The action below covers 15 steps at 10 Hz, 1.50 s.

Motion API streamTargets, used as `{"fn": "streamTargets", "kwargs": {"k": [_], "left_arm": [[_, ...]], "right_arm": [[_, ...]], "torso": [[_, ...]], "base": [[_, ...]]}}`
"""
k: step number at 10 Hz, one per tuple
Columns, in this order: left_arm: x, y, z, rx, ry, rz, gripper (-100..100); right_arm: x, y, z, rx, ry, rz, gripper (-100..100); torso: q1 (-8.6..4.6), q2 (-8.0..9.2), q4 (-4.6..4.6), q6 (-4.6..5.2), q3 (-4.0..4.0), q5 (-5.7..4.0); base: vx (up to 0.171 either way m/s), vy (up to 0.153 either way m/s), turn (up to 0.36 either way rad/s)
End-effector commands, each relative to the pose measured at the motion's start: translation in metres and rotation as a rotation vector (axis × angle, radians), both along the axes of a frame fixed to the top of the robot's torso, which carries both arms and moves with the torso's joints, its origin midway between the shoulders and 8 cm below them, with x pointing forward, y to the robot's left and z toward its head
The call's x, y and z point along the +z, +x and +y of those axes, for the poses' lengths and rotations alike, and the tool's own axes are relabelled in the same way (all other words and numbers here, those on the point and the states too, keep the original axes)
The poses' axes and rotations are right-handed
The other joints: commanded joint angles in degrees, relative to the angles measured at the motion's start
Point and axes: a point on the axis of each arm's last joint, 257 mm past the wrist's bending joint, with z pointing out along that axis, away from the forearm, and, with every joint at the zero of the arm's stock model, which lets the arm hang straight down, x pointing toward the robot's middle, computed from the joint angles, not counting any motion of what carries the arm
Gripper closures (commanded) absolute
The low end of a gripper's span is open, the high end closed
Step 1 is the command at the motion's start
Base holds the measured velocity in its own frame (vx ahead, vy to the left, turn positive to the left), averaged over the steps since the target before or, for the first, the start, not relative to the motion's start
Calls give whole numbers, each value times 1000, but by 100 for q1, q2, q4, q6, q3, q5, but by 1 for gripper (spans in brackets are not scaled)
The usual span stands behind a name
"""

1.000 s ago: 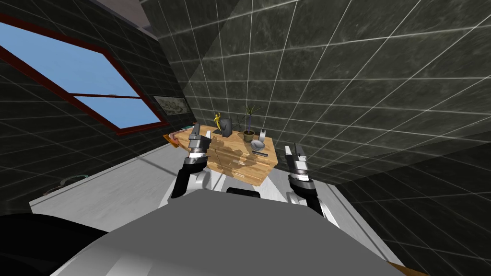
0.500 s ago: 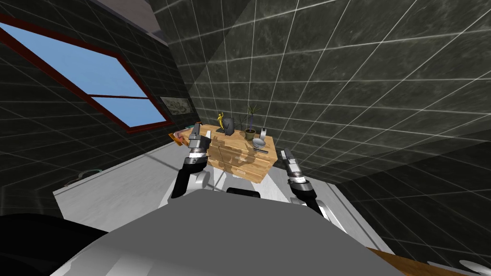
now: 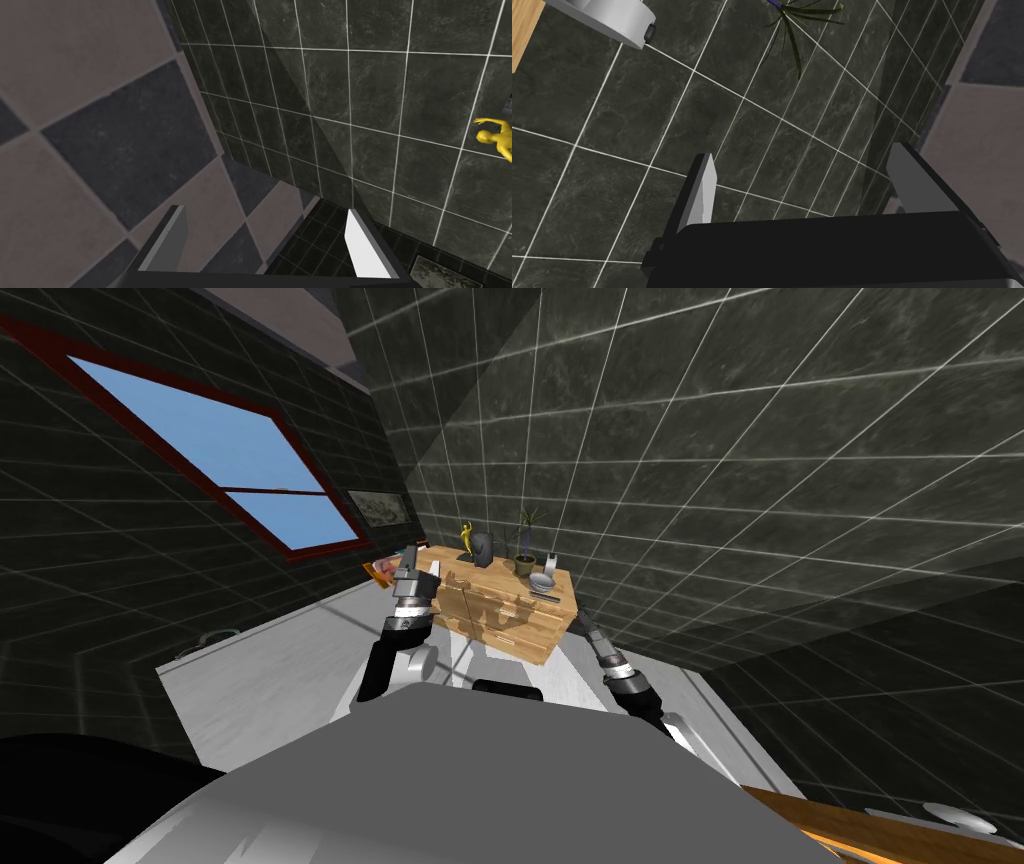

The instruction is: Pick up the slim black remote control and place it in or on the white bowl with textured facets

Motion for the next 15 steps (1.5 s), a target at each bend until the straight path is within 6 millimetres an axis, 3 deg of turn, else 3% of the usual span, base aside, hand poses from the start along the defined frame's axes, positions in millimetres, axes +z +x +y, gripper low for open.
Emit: {"fn": "streamTargets", "kwargs": {"k": [1,2,3,4,5,6,7,8,9,10,11,12,13,14,15], "left_arm": [[0,0,0,0,0,0,0],[0,0,0,0,0,0,0],[0,0,0,0,0,0,0],[0,0,0,0,0,0,0],[0,0,0,0,0,0,0],[0,0,0,0,0,0,0],[0,0,0,0,0,0,0],[0,0,0,0,0,0,0],[0,0,0,0,0,0,0],[0,0,0,0,0,0,0],[0,0,0,0,0,0,0],[0,0,0,0,0,0,0],[0,0,0,0,0,0,0],[0,0,0,0,0,0,0],[0,0,0,0,0,0,0]], "right_arm": [[-14,-2,-2,12,-56,26,-100],[-38,-5,-6,15,-131,71,-100],[-39,-5,-6,26,-148,74,-100],[-64,-10,-11,31,-223,119,-100],[-65,-11,-12,43,-241,123,-100],[-89,-17,-19,51,-315,167,-100],[-90,-18,-20,63,-335,171,-100],[-114,-25,-29,72,-405,215,-100],[-115,-26,-31,86,-428,218,-100],[-138,-35,-41,99,-499,262,-100],[-139,-36,-43,112,-522,265,-100],[-161,-46,-55,128,-592,309,-100],[-161,-47,-58,141,-614,311,-100],[-182,-58,-72,160,-684,354,-100],[-182,-59,-74,172,-704,356,-100]], "torso": [[0,0,0,0,0,0],[4,-11,-2,0,-5,1],[1,-4,-1,0,-3,1],[1,-6,0,0,-3,1],[-3,-9,-2,-1,-5,0],[-4,-16,-3,0,-9,0],[2,-15,-3,-1,-8,1],[1,-14,-2,1,-8,1],[2,-5,-1,0,-3,1],[1,-12,-1,0,-6,1],[0,-15,-3,-1,-8,0],[-3,-21,-3,1,-11,0],[-2,-23,-4,-1,-13,0],[-2,-25,-4,0,-14,0],[0,-23,-4,-1,-13,0]], "base": [[-77,33,26],[-107,24,72],[-101,20,31],[-89,11,67],[-69,9,31],[-78,30,76],[-82,26,30],[-112,30,71],[-80,25,35],[-76,25,76],[-59,16,41],[-56,19,97],[-54,20,46],[-61,26,96],[-50,22,37]]}}
